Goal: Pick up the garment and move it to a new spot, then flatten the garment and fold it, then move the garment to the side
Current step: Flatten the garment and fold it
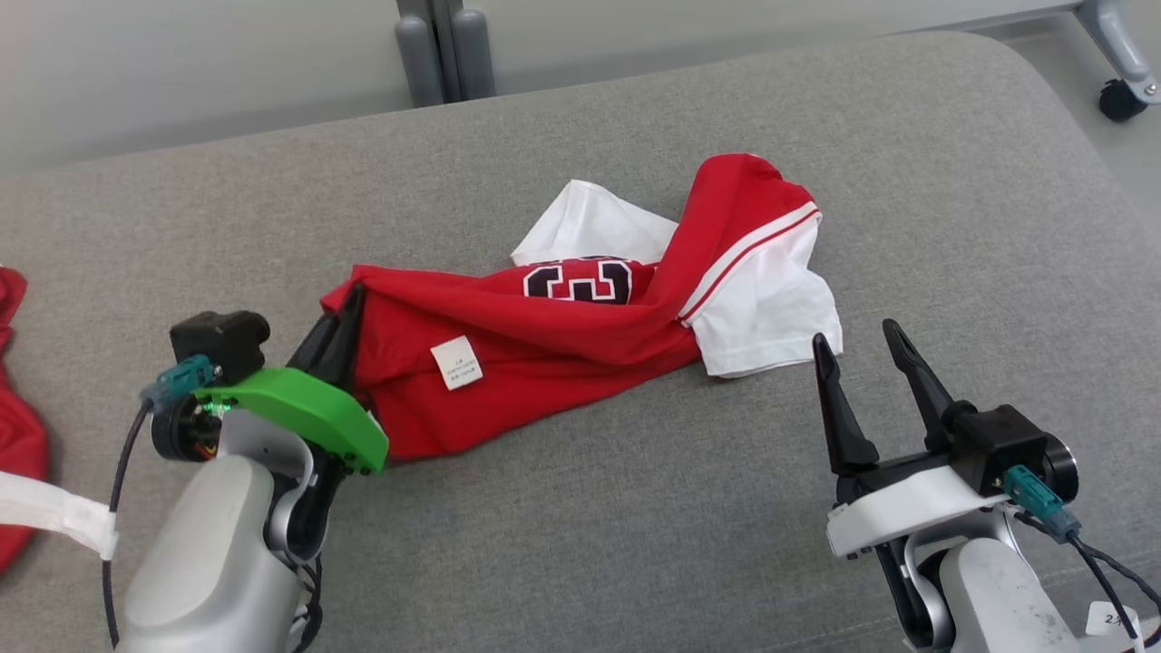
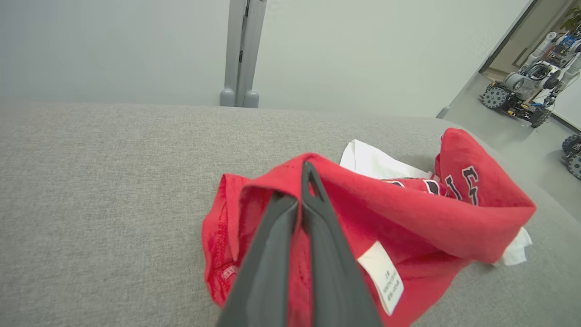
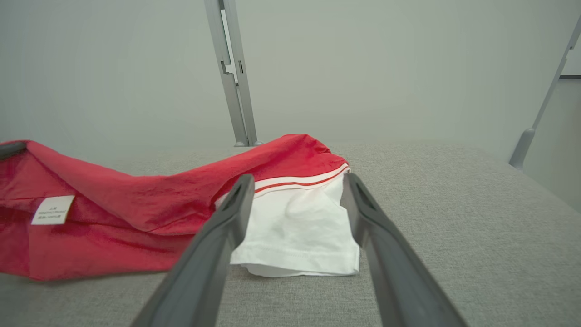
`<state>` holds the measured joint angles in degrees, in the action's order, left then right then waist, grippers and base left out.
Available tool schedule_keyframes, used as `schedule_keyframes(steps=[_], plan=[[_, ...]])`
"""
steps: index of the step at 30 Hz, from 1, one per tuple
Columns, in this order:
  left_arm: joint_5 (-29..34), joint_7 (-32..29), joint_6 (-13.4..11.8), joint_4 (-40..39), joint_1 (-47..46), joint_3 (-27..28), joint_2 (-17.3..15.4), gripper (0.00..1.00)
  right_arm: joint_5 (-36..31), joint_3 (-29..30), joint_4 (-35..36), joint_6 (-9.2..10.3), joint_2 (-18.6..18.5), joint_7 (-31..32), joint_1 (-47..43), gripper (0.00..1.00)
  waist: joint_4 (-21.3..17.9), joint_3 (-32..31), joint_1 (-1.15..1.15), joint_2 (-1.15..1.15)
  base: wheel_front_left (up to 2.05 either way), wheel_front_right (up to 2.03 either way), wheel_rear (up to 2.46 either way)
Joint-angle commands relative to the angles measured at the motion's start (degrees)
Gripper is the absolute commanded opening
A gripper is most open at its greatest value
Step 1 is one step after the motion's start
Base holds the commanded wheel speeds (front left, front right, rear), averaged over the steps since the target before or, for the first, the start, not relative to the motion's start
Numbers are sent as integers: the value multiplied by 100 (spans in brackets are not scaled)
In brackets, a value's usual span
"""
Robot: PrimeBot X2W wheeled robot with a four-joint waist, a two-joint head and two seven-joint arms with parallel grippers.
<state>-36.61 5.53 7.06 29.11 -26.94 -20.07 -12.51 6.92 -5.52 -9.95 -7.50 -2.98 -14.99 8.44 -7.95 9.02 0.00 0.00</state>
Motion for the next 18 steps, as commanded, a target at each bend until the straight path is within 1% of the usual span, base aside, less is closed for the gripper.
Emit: schedule_keyframes(steps=[1,8,12,15,18], plan=[[19,35,-21,55,-181,31,-49,0,39,-30,10,2,-4,-21,67,100,-135,183,0,0,0,0,0],[125,408,13,271,-766,2,-90,0,42,-13,9,2,3,-24,163,100,-177,330,0,0,0,0,0],[219,667,29,150,-1129,-66,-63,0,29,5,-1,2,7,-26,215,100,-88,325,0,0,0,0,0],[232,776,34,-50,-1207,-131,-39,0,38,11,-11,2,5,-24,185,100,12,272,0,0,0,0,0],[168,726,39,-207,-993,-265,-63,0,68,13,-31,2,6,-23,143,100,112,207,0,0,0,0,0]])
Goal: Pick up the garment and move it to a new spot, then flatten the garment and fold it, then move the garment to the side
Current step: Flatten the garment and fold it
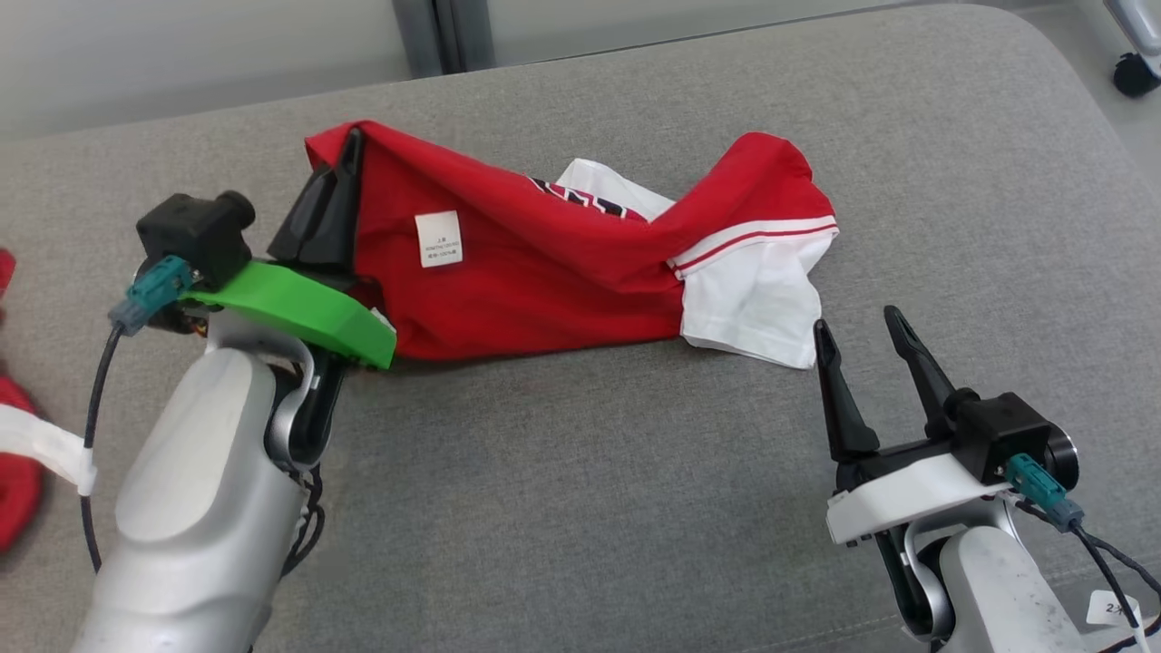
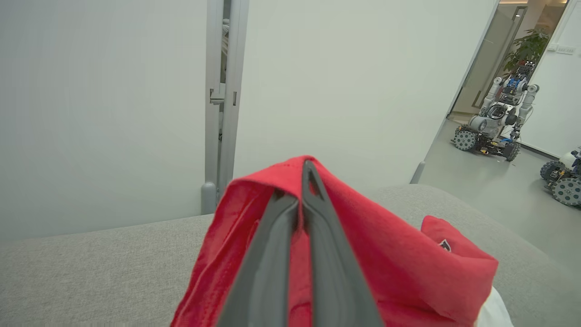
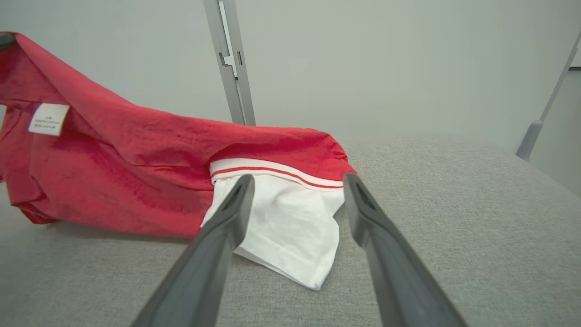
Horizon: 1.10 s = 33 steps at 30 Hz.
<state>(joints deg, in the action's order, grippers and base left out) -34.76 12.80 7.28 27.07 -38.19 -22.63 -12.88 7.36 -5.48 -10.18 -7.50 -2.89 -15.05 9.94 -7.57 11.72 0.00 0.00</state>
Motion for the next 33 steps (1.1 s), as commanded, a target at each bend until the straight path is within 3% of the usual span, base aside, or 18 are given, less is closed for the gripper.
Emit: schedule_keyframes(steps=[1,5,9,19,25,33], plan=[[-78,-37,18,-82,258,-38,-38,0,27,16,-13,2,-4,-18,-28,100,111,-87,0,0,0,0,0],[-286,-215,16,-490,839,-119,-127,0,45,76,-4,2,-3,-18,-131,100,257,-175,0,0,0,0,0],[-584,-556,-184,-1112,1761,-116,-236,0,31,142,-11,2,-3,-17,-199,100,384,-285,0,0,0,0,0],[-1305,-1708,-908,-2665,3267,3,-611,0,39,141,14,2,-2,-18,-227,100,457,-330,0,0,0,0,0],[-1168,-1900,-1004,-2004,2842,-35,-647,0,38,12,45,2,-2,-18,-101,100,314,-119,0,0,0,0,0],[-876,-1526,-959,-494,1980,4,-545,0,31,-35,38,2,-20,-18,31,100,64,64,0,0,0,0,0]])
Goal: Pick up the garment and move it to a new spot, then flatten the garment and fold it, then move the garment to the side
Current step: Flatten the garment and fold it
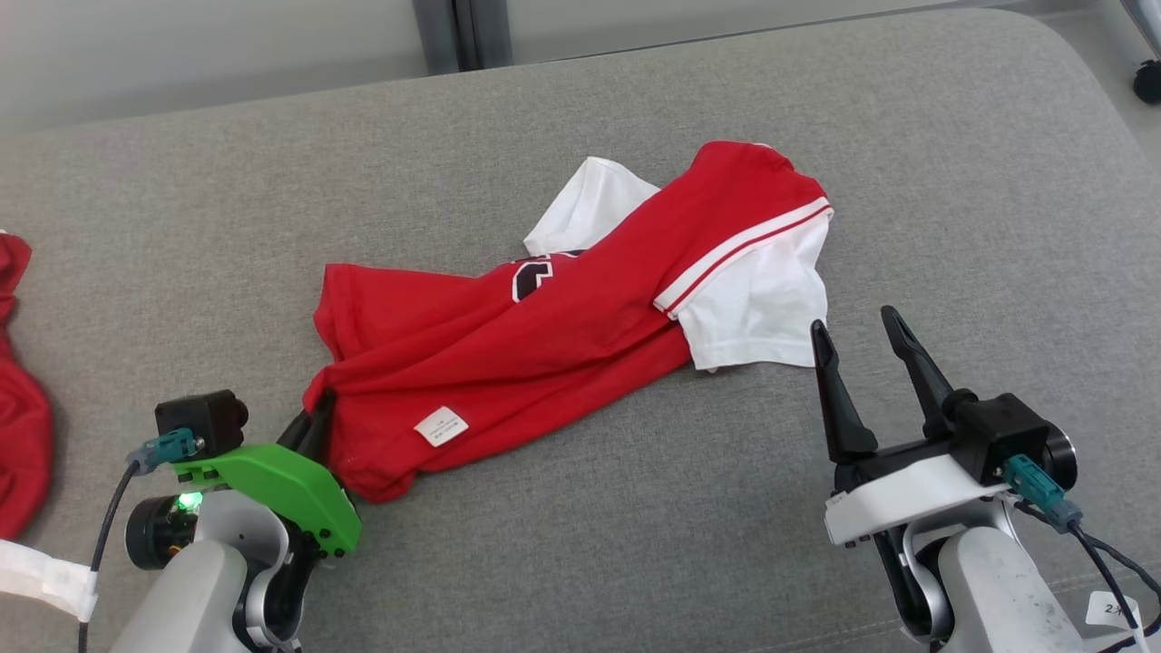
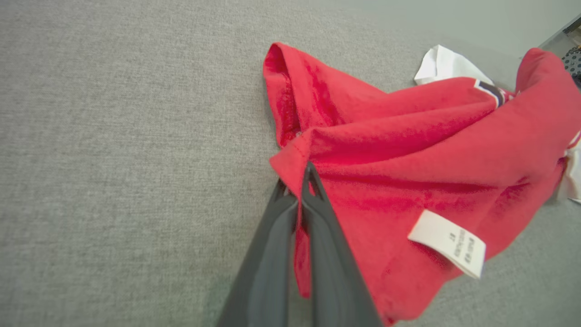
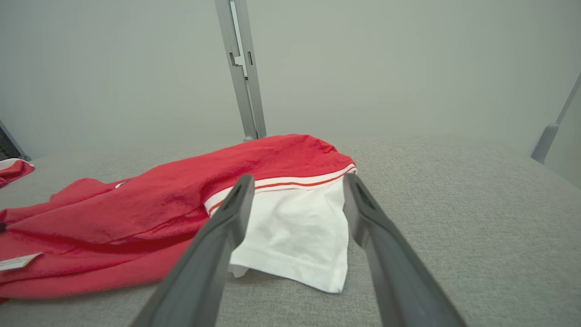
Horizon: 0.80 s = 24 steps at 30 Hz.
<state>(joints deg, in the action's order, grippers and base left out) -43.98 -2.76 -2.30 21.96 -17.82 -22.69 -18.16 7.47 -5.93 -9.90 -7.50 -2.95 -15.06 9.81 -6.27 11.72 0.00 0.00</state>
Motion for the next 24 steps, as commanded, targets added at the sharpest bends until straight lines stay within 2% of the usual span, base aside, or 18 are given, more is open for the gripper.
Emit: schedule_keyframes(steps=[1,7,8,9,10,21,24], plan=[[81,52,-1,174,-133,-4,-34,0,16,23,17,2,-14,-17,49,100,-81,76,0,0,0,0,0],[172,255,81,611,-358,-22,-33,0,46,96,18,2,-12,-18,2,100,-66,73,0,0,0,0,0],[196,319,101,616,-366,-29,-28,29,46,123,18,2,-11,-17,-21,100,-38,60,0,0,0,0,0],[197,370,114,611,-363,-30,-19,70,48,138,15,2,-10,-17,-35,100,-12,43,0,0,0,0,0],[209,462,111,576,-353,-25,5,100,51,146,7,2,-8,-17,-51,100,22,17,0,0,0,0,0],[344,1605,-73,-39,207,240,194,100,11,379,-22,2,-4,-16,-172,100,347,-534,0,0,0,0,0],[628,1790,-18,-362,525,420,264,100,-3,483,-61,2,-7,12,-244,100,383,-735,0,0,0,0,0]])
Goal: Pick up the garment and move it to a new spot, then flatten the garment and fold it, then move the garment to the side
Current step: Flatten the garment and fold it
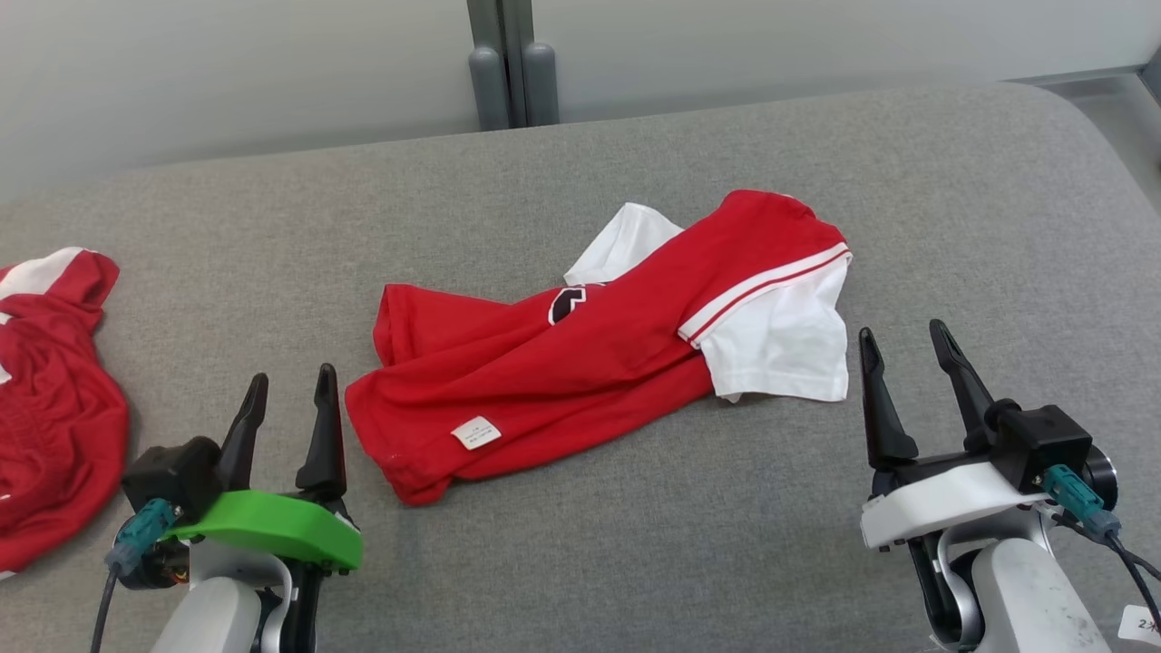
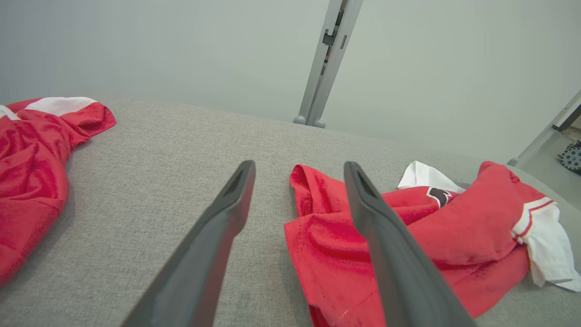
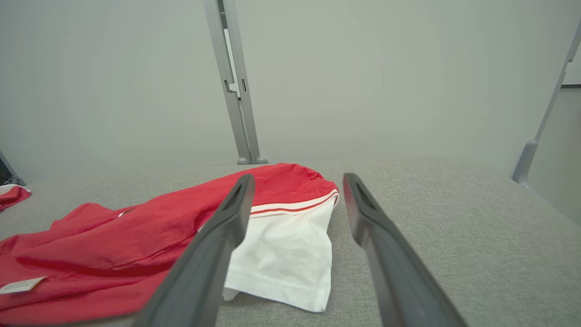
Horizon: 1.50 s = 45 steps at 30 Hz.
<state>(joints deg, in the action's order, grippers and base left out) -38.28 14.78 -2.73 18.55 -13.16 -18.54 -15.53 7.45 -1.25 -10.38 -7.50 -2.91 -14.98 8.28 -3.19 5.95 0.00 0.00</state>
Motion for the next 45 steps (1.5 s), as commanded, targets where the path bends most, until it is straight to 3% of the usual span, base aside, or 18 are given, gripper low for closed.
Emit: schedule_keyframes(steps=[1,9,18,38,45], plan=[[225,46,51,-179,135,92,17,100,2,40,-24,2,-18,16,-99,100,81,-202,0,0,0,0,0],[1301,35,369,-1035,1026,1041,569,100,12,191,-205,2,-17,111,-140,100,52,-513,0,0,0,0,0],[1891,36,824,-984,1524,1820,1092,100,91,101,-495,2,-54,264,-198,100,31,-654,0,0,0,0,0],[2074,37,1018,-736,1471,1895,1259,100,232,-100,-604,2,-89,272,-120,100,42,-594,0,0,0,0,0],[1873,-19,1028,-311,1203,1588,1260,100,354,54,-550,2,-231,721,189,100,22,-476,0,0,0,0,0]])
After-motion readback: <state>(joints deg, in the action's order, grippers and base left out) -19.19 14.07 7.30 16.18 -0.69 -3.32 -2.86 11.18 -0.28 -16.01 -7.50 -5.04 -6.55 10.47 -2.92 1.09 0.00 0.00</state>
